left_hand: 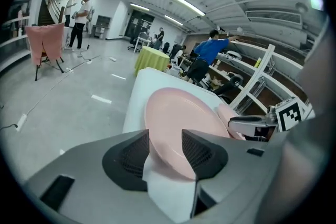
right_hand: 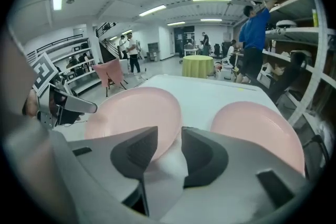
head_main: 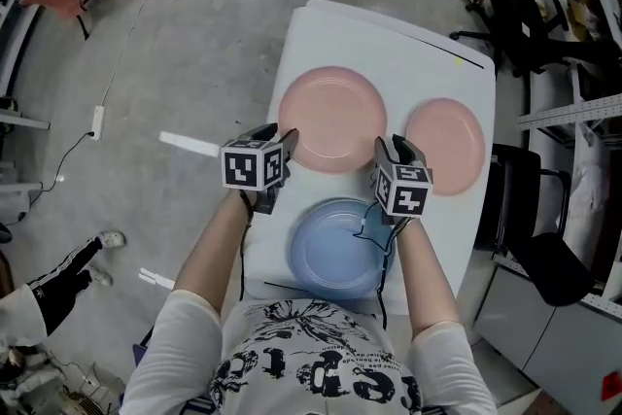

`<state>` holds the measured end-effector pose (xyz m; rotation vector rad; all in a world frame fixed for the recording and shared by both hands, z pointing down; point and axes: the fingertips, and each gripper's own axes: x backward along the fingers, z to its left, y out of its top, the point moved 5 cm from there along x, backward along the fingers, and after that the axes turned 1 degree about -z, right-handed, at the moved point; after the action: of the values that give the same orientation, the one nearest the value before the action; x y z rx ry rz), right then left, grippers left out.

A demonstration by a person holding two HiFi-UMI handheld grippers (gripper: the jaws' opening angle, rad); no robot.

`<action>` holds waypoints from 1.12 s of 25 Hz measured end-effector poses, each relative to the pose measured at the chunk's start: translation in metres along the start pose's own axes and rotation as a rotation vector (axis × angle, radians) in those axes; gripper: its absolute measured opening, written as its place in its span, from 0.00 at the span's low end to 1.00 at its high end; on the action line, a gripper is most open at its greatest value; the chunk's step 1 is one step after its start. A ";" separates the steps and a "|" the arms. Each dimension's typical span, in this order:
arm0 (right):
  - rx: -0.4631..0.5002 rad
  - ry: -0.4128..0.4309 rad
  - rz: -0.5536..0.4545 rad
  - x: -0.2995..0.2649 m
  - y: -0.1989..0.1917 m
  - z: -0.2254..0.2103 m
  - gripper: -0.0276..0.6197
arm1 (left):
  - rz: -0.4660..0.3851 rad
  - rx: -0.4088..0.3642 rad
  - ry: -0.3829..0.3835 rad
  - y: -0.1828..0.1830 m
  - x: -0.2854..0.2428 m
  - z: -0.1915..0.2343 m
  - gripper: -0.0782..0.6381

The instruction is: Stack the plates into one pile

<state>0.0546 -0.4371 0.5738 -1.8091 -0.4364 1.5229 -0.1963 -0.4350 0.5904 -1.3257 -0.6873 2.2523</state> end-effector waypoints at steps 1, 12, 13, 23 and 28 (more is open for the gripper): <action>-0.022 -0.002 0.018 -0.006 0.000 -0.002 0.26 | 0.003 0.022 0.005 0.003 -0.006 0.004 0.37; -0.205 -0.106 0.187 -0.047 -0.003 -0.012 0.12 | 0.076 0.105 -0.014 0.009 -0.036 0.031 0.19; -0.231 -0.083 0.178 -0.047 -0.002 -0.012 0.12 | 0.073 0.090 -0.010 0.010 -0.035 0.032 0.19; -0.258 -0.019 0.155 -0.021 -0.012 -0.010 0.10 | 0.042 0.144 -0.004 -0.013 -0.012 0.018 0.18; -0.195 -0.003 0.120 0.015 -0.012 0.000 0.11 | -0.004 0.145 0.004 -0.023 0.026 0.001 0.18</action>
<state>0.0603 -0.4185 0.5714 -2.0149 -0.5010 1.6113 -0.2060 -0.4021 0.5873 -1.2576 -0.5138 2.2490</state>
